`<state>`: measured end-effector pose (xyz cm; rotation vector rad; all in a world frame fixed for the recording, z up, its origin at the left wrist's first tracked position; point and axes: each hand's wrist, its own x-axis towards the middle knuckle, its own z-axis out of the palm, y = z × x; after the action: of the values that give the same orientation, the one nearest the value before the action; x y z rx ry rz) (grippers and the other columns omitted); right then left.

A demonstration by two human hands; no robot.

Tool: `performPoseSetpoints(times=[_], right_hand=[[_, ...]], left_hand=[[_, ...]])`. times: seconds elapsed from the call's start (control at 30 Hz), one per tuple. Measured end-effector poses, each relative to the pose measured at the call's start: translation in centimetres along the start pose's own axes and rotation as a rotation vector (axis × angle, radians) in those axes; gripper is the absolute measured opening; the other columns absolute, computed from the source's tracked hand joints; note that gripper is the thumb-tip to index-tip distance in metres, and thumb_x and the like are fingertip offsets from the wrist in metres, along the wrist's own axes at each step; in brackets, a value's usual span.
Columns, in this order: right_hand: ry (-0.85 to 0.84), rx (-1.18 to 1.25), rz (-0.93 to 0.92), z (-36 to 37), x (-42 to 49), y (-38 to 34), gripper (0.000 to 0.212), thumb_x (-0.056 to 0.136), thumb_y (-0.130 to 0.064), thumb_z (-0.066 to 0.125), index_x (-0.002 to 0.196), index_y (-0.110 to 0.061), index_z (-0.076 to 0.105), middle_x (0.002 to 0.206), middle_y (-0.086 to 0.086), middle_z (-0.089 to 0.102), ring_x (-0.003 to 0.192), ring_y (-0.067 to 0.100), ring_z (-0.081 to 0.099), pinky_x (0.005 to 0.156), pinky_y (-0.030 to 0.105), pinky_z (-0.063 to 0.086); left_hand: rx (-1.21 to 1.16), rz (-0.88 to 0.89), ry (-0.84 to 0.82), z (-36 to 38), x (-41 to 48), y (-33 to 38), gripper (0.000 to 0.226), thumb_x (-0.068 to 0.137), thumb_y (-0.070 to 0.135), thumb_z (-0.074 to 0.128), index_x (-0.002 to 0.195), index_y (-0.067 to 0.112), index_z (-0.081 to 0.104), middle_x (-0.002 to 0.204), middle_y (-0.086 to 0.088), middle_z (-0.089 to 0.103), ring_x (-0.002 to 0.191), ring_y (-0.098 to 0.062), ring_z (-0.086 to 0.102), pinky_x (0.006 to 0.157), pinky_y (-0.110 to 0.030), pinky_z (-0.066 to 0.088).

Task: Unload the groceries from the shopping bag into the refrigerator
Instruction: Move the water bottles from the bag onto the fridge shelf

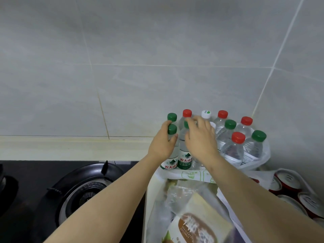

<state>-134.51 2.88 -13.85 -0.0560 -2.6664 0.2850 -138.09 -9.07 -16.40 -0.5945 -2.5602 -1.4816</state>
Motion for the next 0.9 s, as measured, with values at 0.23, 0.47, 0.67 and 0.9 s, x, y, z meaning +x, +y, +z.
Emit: performPoseSetpoints(times=[0.23, 0.47, 0.67, 0.9], right_hand=[[-0.209, -0.187, -0.029, 0.6, 1.7, 0.3, 0.054, 0.097, -0.015, 0.031, 0.148, -0.013, 0.015, 0.157, 0.004, 0.013, 0.145, 0.026, 0.001, 0.117, 0.040, 0.003], [0.078, 0.388, 0.030, 1.9, -1.3, 0.1, 0.024, 0.089, -0.014, 0.056, 0.112, -0.007, 0.057, 0.109, 0.007, 0.049, 0.098, 0.022, 0.051, 0.081, 0.026, 0.039], [0.031, 0.865, 0.378, 2.0, -3.3, 0.3, 0.032, 0.084, -0.012, 0.063, 0.114, -0.015, 0.052, 0.092, 0.000, 0.058, 0.085, 0.016, 0.053, 0.068, 0.023, 0.039], [-0.215, 1.059, 0.553, 1.9, -5.0, 0.4, 0.021, 0.081, -0.015, 0.065, 0.088, -0.032, 0.054, 0.081, -0.010, 0.056, 0.076, 0.007, 0.053, 0.080, 0.040, 0.053]], left_hand=[[0.049, -0.038, 0.036, -0.7, -0.4, -1.2, 0.045, 0.087, 0.021, 0.063, 0.127, 0.009, 0.044, 0.116, -0.006, 0.055, 0.105, -0.021, 0.052, 0.087, -0.027, 0.040], [-0.011, -0.196, 0.001, -0.6, -1.3, -1.5, 0.041, 0.061, 0.051, 0.064, 0.089, 0.019, 0.061, 0.104, -0.011, 0.056, 0.097, -0.027, 0.056, 0.090, -0.039, 0.047], [-0.187, -0.292, -0.061, -0.6, -2.5, -0.7, 0.018, 0.078, 0.020, 0.065, 0.092, 0.023, 0.054, 0.080, 0.010, 0.057, 0.077, -0.011, 0.053, 0.061, -0.017, 0.039], [-0.279, -0.392, -0.132, -0.9, -2.8, -0.5, 0.031, 0.075, 0.018, 0.074, 0.097, 0.028, 0.055, 0.087, 0.010, 0.059, 0.086, -0.015, 0.055, 0.074, -0.036, 0.052]])
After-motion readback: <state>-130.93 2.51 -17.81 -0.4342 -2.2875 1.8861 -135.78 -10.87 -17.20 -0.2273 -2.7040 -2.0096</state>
